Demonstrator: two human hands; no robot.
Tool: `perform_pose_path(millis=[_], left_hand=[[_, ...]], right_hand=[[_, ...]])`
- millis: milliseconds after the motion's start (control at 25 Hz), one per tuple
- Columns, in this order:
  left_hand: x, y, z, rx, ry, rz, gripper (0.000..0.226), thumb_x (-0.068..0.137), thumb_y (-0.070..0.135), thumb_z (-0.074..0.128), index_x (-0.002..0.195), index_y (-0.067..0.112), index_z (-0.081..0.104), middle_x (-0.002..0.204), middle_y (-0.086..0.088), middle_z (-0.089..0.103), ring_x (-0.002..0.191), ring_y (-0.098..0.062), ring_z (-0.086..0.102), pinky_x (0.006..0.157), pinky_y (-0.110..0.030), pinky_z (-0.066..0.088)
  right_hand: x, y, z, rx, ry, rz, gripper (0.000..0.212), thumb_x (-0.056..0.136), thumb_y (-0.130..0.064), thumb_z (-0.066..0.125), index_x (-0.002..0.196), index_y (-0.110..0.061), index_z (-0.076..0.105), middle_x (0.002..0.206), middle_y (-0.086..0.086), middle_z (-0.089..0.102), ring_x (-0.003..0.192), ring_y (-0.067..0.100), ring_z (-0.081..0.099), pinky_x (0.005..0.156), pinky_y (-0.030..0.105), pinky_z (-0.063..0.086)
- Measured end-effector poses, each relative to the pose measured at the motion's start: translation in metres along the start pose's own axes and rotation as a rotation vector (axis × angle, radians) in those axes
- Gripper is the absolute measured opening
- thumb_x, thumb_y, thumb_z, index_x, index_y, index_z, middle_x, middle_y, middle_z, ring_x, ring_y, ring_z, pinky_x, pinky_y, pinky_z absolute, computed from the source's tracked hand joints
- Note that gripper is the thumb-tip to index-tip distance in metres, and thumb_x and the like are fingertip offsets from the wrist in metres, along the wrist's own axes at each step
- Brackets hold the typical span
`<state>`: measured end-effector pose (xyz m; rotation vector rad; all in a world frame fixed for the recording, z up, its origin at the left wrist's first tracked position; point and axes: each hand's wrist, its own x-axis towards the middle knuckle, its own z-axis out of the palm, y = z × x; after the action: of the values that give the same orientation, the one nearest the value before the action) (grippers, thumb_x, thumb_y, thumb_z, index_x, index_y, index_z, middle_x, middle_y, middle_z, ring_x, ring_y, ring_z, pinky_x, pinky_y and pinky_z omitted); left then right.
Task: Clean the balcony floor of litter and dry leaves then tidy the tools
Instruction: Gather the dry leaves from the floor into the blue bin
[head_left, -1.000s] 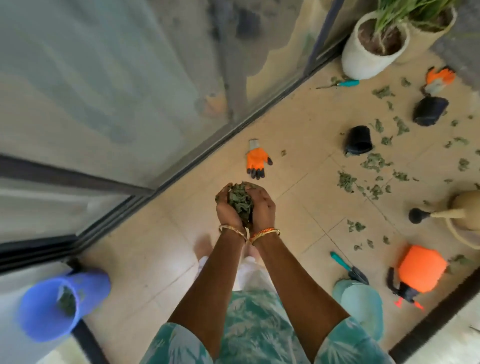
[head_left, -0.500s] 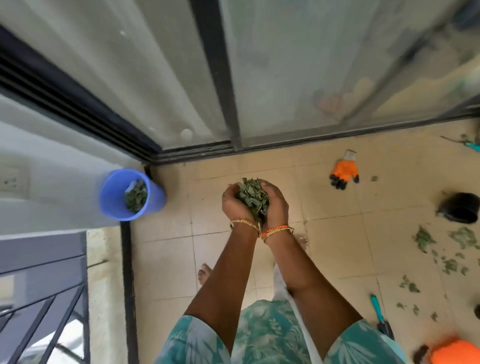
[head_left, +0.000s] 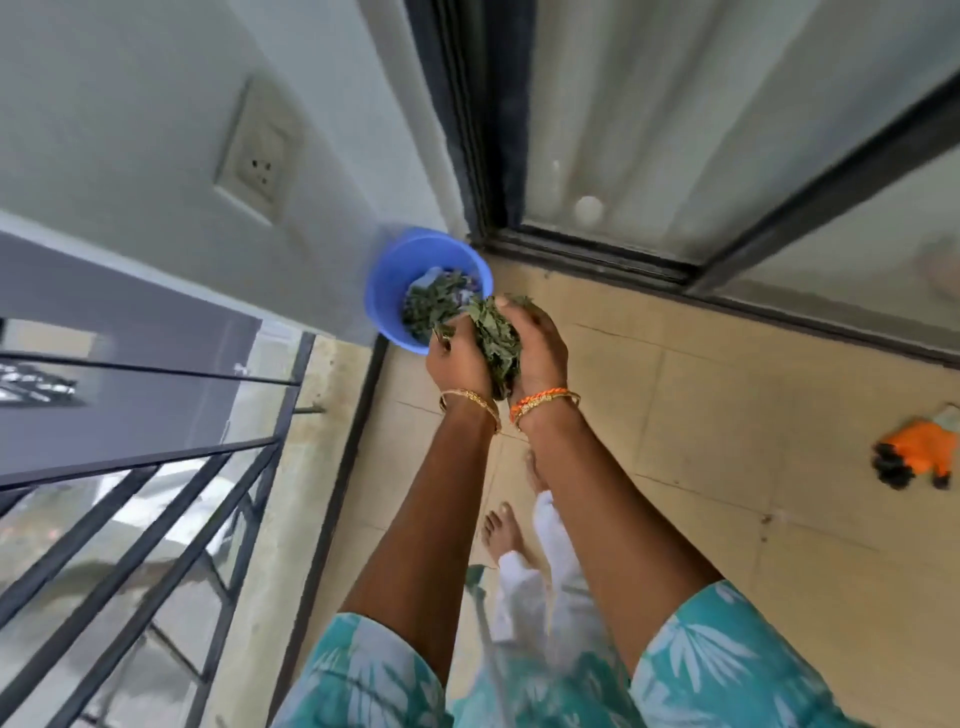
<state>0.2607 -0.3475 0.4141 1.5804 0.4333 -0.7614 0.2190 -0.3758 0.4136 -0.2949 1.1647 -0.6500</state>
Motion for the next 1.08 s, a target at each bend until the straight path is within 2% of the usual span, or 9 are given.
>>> perform_pose_path(millis=[200,320,480,680,760,840,920,1000,1080], left_hand=[[0.132,-0.018,-0.017,-0.118,0.048,-0.06,0.018,0.081,0.016,0.065,0.097,0.008,0.068,0.091,-0.01,0.071,0.086,-0.025,0.068,0.078,-0.035,0.057],[0.193,-0.036,-0.016,-0.233,0.041,-0.186,0.046,0.068,0.028,0.073,0.108,0.007,0.067,0.104,-0.015,0.071,0.097,-0.029,0.068,0.087,-0.043,0.055],[0.247,-0.055,-0.004,-0.338,0.031,-0.301,0.037,0.093,0.023,0.049,0.121,0.002,0.061,0.117,-0.02,0.065,0.108,-0.034,0.062,0.087,-0.041,0.053],[0.284,-0.044,0.006,-0.441,0.019,-0.321,0.05,0.097,0.022,0.039,0.055,0.012,0.064,0.051,-0.006,0.064,0.06,-0.025,0.061,0.061,-0.03,0.044],[0.284,-0.031,0.005,-0.383,0.009,-0.289,0.038,0.099,0.026,0.039,0.069,0.013,0.059,0.047,-0.001,0.061,0.06,-0.019,0.055,0.057,-0.028,0.04],[0.287,-0.024,0.0,-0.248,0.009,-0.255,0.028,0.1,0.028,0.039,0.092,0.011,0.06,0.074,0.004,0.061,0.068,-0.013,0.05,0.06,-0.026,0.039],[0.288,-0.024,-0.009,-0.11,0.007,-0.22,0.025,0.1,0.029,0.04,0.117,0.017,0.055,0.096,0.007,0.052,0.081,-0.011,0.051,0.074,-0.027,0.041],[0.287,-0.029,-0.017,0.063,0.0,-0.147,0.024,0.098,0.03,0.046,0.117,0.018,0.052,0.097,0.006,0.053,0.082,-0.012,0.051,0.077,-0.026,0.041],[0.286,-0.04,-0.024,0.348,-0.009,-0.032,0.039,0.093,0.035,0.052,0.122,0.01,0.055,0.106,-0.002,0.055,0.093,-0.017,0.05,0.083,-0.026,0.038]], right_hand=[[0.097,0.064,0.046,-0.13,-0.001,0.067,0.011,0.077,-0.004,0.068,0.087,-0.005,0.068,0.085,0.015,0.069,0.075,0.028,0.066,0.074,0.039,0.057],[0.158,0.084,0.057,-0.219,0.053,0.103,0.016,0.078,-0.01,0.067,0.094,-0.007,0.069,0.084,0.008,0.07,0.067,0.02,0.066,0.062,0.026,0.052],[0.227,0.114,0.069,-0.195,0.013,0.209,0.017,0.084,-0.013,0.056,0.089,-0.003,0.068,0.076,0.012,0.07,0.065,0.027,0.066,0.061,0.032,0.056],[0.279,0.139,0.073,-0.324,-0.028,0.186,0.02,0.084,-0.018,0.05,0.088,-0.007,0.066,0.083,0.01,0.066,0.074,0.028,0.062,0.072,0.032,0.052],[0.291,0.136,0.074,-0.423,-0.034,0.151,0.015,0.076,-0.027,0.055,0.078,-0.014,0.063,0.077,0.0,0.063,0.077,0.024,0.06,0.074,0.028,0.049],[0.305,0.132,0.073,-0.564,-0.053,0.092,0.024,0.062,-0.032,0.057,0.081,-0.019,0.063,0.089,-0.002,0.063,0.096,0.025,0.059,0.093,0.035,0.046],[0.309,0.125,0.067,-0.711,-0.065,0.076,0.028,0.068,-0.032,0.06,0.09,-0.016,0.065,0.099,0.0,0.059,0.101,0.023,0.053,0.099,0.037,0.041],[0.309,0.115,0.058,-0.863,-0.053,0.046,0.025,0.085,-0.021,0.058,0.101,-0.004,0.066,0.104,0.008,0.061,0.101,0.026,0.054,0.098,0.042,0.043],[0.303,0.105,0.05,-0.961,-0.081,-0.065,0.017,0.086,-0.015,0.055,0.09,-0.006,0.069,0.097,0.012,0.067,0.1,0.03,0.061,0.094,0.047,0.048]])
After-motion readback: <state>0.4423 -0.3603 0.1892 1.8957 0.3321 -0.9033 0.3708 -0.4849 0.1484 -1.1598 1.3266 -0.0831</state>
